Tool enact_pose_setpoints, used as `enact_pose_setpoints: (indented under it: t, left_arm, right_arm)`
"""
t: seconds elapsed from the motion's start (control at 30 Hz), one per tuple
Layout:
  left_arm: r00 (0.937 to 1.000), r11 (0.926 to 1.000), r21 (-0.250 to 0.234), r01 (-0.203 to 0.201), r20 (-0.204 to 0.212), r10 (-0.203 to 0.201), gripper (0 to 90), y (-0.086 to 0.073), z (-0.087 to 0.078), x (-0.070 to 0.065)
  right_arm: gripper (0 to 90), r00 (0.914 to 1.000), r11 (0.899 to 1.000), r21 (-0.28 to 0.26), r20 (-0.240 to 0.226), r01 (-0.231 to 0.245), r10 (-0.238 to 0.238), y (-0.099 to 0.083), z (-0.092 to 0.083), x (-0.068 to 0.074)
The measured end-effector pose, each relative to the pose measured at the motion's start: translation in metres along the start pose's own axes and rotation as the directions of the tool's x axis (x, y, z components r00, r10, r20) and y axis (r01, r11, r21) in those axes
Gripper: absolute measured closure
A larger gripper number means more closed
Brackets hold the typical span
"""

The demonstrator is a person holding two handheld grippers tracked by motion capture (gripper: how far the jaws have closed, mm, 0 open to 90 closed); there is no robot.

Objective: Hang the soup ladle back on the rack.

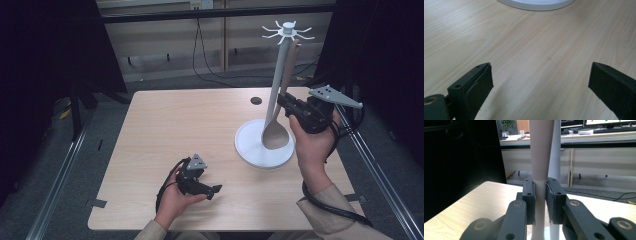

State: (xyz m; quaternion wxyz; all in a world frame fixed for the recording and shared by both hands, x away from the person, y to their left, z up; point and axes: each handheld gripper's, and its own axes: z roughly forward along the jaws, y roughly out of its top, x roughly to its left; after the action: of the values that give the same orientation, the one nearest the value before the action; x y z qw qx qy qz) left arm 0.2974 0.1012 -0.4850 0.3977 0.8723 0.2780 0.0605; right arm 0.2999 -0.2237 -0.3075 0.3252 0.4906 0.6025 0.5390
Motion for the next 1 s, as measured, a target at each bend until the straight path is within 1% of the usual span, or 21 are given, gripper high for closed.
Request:
enact_pose_setpoints:
  t: [0.07, 0.2, 0.23, 0.3, 0.63, 0.77, 0.93, 0.97, 1.0]
  left_arm:
    - [1.0000, 1.0000, -0.008, 0.000, 0.003, 0.000, 5.4, -0.0001, 0.0005, -0.0001]
    - [1.0000, 1.0000, -0.002, -0.003, 0.001, 0.003, 5.4, 0.0002, -0.0002, 0.0000]
    - [1.0000, 1.0000, 0.002, 0.002, 0.000, -0.002, 5.4, 0.0000, -0.0007, -0.0001]
    - [1.0000, 1.0000, -0.004, 0.004, -0.001, -0.004, 5.5, 0.0000, -0.0008, 0.0002]
    - [1.0000, 0.9999, -0.010, 0.001, 0.002, -0.001, 5.7, -0.0001, -0.0007, 0.0003]
    - [1.0000, 1.0000, 0.004, -0.004, -0.002, 0.004, 5.8, 0.0000, -0.0010, 0.0003]
    - [1.0000, 1.0000, -0.001, -0.010, -0.001, 0.010, 5.8, 0.0003, -0.0009, 0.0001]
    - [0.9999, 0.9999, -0.001, -0.012, -0.003, 0.012, 5.8, 0.0003, -0.0010, 0.0002]
    - [1.0000, 0.9999, -0.007, -0.009, 0.000, 0.009, 5.8, 0.0001, -0.0006, 0.0003]
  right_arm:
    - [78.6, 1.0000, 1.000, -0.001, -0.001, -0.001, 0.001, 0.0001, 0.0007, 0.0000]
    - [78.3, 1.0000, 1.000, -0.005, -0.005, 0.001, -0.001, -0.0006, 0.0022, 0.0003]
    - [78.3, 1.0000, 1.000, -0.005, -0.005, 0.000, 0.000, -0.0007, 0.0024, 0.0007]
    - [78.3, 1.0000, 1.000, -0.006, -0.006, 0.000, 0.000, -0.0006, 0.0024, 0.0008]
    - [78.0, 0.9999, 1.000, -0.002, 0.004, 0.010, -0.010, 0.0000, 0.0026, -0.0001]
    - [77.6, 0.9998, 1.000, -0.002, 0.014, 0.015, -0.015, 0.0001, 0.0029, -0.0012]
    - [76.2, 0.9994, 1.000, -0.004, 0.026, 0.025, -0.025, 0.0019, 0.0025, -0.0012]
    - [74.4, 0.9991, 1.000, -0.007, 0.033, 0.026, -0.026, 0.0030, 0.0020, -0.0014]
    - [74.4, 0.9991, 1.000, -0.007, 0.033, 0.026, -0.026, 0.0030, 0.0020, -0.0014]
